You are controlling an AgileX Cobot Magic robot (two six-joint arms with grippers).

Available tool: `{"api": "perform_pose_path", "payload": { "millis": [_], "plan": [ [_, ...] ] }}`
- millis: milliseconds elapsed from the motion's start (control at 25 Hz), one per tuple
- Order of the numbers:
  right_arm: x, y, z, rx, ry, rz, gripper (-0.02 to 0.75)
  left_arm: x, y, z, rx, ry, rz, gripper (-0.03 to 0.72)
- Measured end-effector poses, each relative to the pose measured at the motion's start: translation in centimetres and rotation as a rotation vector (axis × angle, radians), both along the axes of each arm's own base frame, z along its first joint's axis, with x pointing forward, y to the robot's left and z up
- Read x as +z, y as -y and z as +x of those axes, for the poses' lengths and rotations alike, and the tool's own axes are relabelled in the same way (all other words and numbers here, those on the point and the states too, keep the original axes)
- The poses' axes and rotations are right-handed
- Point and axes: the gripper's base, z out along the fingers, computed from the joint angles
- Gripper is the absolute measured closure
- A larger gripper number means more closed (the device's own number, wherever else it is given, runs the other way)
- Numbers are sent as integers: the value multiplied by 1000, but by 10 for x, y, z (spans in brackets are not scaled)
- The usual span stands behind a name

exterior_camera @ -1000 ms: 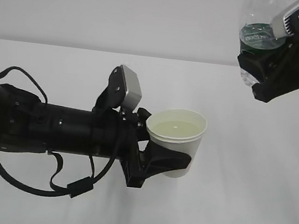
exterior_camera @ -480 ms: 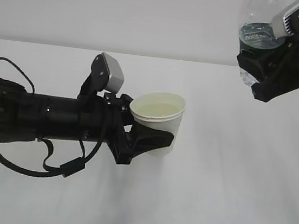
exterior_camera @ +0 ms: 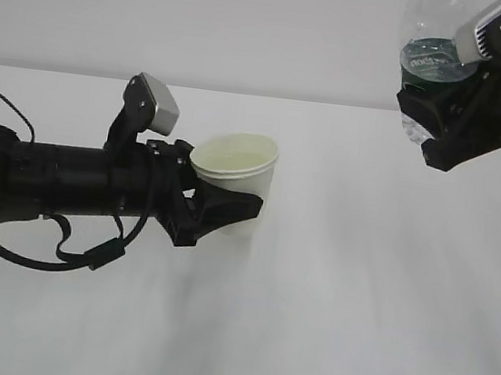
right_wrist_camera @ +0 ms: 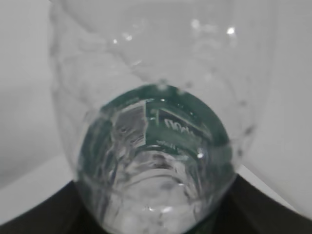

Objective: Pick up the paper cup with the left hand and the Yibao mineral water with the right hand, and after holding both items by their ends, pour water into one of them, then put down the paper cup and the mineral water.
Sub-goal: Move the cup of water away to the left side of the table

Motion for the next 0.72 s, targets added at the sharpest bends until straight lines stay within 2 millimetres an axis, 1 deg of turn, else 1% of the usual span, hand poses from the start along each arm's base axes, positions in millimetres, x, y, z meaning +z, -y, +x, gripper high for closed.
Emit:
{"api": "perform_pose_path", "payload": {
  "millis": [120, 440, 720],
  "plan": [
    [0, 0, 0, 1, 0, -1, 325, 0, -9, 6, 30, 0, 0, 231],
    [0, 0, 0, 10, 4, -19, 325, 0, -21, 13, 58, 33, 19, 231],
    [0, 0, 0, 13, 6, -21, 324, -4, -38, 22, 122, 27, 60, 231]
  ]
}}
